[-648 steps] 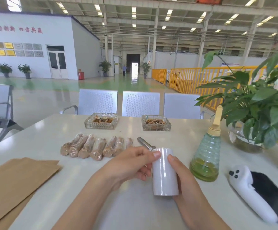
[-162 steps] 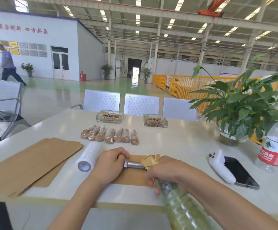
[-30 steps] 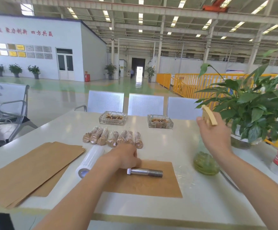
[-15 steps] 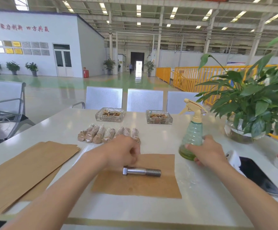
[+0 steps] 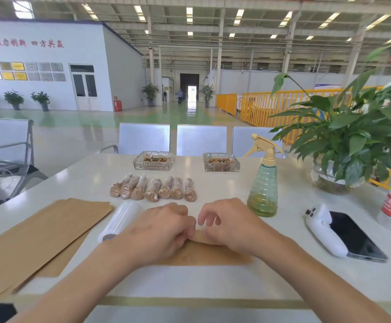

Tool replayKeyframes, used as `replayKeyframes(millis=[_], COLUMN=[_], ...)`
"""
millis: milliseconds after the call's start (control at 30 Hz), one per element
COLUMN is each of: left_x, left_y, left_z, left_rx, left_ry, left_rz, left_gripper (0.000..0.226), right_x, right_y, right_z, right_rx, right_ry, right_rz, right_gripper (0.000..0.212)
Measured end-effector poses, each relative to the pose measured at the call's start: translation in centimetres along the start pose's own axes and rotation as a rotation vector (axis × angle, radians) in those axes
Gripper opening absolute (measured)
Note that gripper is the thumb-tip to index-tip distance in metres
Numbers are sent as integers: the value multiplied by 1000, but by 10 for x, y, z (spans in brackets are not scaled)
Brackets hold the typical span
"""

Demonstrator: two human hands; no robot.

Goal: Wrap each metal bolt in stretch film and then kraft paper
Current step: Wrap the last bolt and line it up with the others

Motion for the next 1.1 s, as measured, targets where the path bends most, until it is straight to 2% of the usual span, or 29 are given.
replayKeyframes(millis=[33,133,267,400,533,700,800,867,1000,1100], left_x=[-4,-11,-11,2,9,7,1,-3,-7,-7], left_y=[-1,-1,0,1,-10,-10,-9,-9,-8,-3], left_z=[2,6,7,-12,-24,-16,0,8,16,25], left_rx=[4,27,1,-233,-251,-131,-27,-95,-134,-46], left_ry=[-11,-28,-29,151,258,189,70,25,9,-42], left_rz=[10,57,66,18,-42,-22,31,-37,-183,-182], left_gripper=[14,16,20,8,8,11,12,19,54,51], right_x=[-1,-3,-6,-6,-6,-8,-11,-11,-11,-11], right_y=[-6,-12,-15,-17,-18,-17,-18,-18,-16,-15], right_z=[-1,-2,-9,-13,-11,-10,-11,-13,-14,-13], right_rx=[-35,-124,-219,-244,-230,-241,-240,-233,-214,-215], right_ry=[19,75,146,181,207,240,275,291,301,299], right_rz=[-37,-29,-29,-16,6,48,69,80,90,95], right_gripper=[30,16,17,22,24,22,17,12,7,7])
Point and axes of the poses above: each hand's wrist, its own x-axis towards the middle knuckle, its own y-axis out of the back of the hand, z = x × y, the point moved 7 cm from there along x, towards the middle knuckle, and after that the axes turned 12 degrees about y, right-handed, at the moved point
